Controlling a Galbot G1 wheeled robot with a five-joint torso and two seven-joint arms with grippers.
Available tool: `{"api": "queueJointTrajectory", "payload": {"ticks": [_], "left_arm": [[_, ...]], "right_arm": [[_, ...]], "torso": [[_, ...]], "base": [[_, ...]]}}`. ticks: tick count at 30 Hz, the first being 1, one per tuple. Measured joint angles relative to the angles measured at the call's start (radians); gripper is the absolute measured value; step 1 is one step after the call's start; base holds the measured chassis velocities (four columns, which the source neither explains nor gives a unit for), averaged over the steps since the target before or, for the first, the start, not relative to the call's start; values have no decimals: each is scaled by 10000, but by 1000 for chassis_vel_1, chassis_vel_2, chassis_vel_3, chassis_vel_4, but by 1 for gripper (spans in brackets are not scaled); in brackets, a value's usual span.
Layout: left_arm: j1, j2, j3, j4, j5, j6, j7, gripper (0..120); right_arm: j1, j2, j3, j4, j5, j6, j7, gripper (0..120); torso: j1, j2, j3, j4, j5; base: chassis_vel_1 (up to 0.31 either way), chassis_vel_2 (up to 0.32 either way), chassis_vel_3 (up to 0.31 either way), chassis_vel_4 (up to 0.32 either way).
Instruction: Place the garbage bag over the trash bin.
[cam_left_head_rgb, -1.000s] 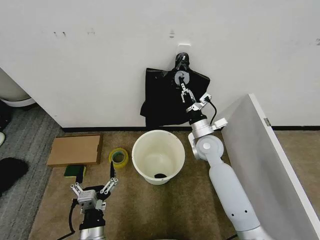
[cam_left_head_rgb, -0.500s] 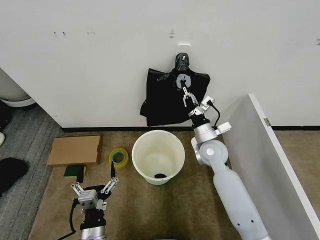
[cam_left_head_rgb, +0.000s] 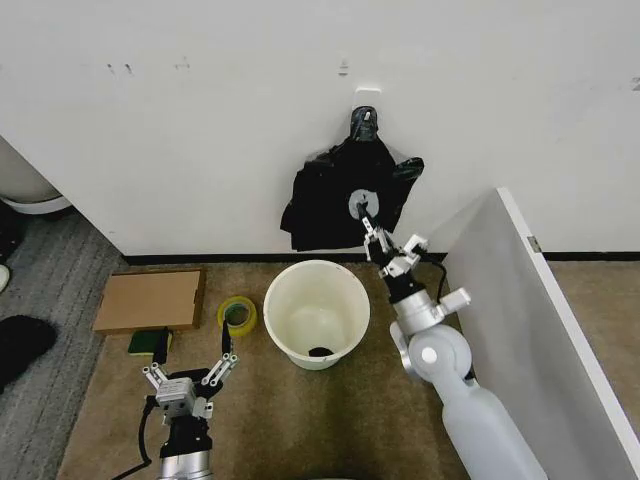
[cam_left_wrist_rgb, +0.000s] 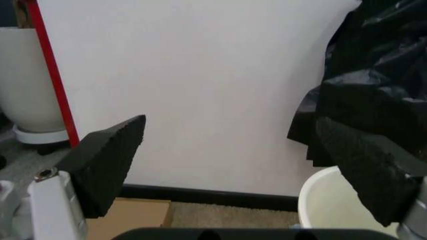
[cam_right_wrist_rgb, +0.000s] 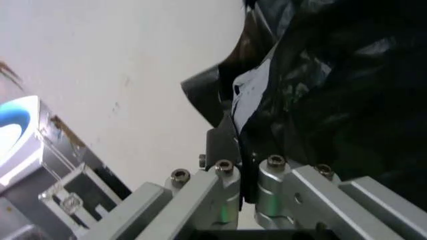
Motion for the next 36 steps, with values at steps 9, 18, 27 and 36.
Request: {"api": "queueJointTrajectory", "payload": {"ticks": [9, 18, 27, 36], "left_arm": [[-14, 115, 6, -4, -14, -12, -3, 100], [-42, 212, 3, -4, -44, -24, -12, 100], [-71, 349, 4, 4, -70, -31, -17, 100], [-92, 395, 9, 3, -179, -45, -24, 100]], "right_arm": [[-1045, -456, 17, 539, -1379, 294, -154, 0], [-2207, -1043, -147, 924, -2611, 738, -226, 0], [-3085, -1440, -247, 1246, -3222, 1139, -197, 0], [-4267, -1696, -198, 1334, -4030, 2074, -619, 0]], "torso": [[0, 0, 0, 0, 1], [0, 0, 0, -1, 1], [0, 0, 1, -1, 1], [0, -2, 1, -1, 1]], "base": [[0, 0, 0, 0], [0, 0, 0, 0], [0, 0, 0, 0], [0, 0, 0, 0]]}}
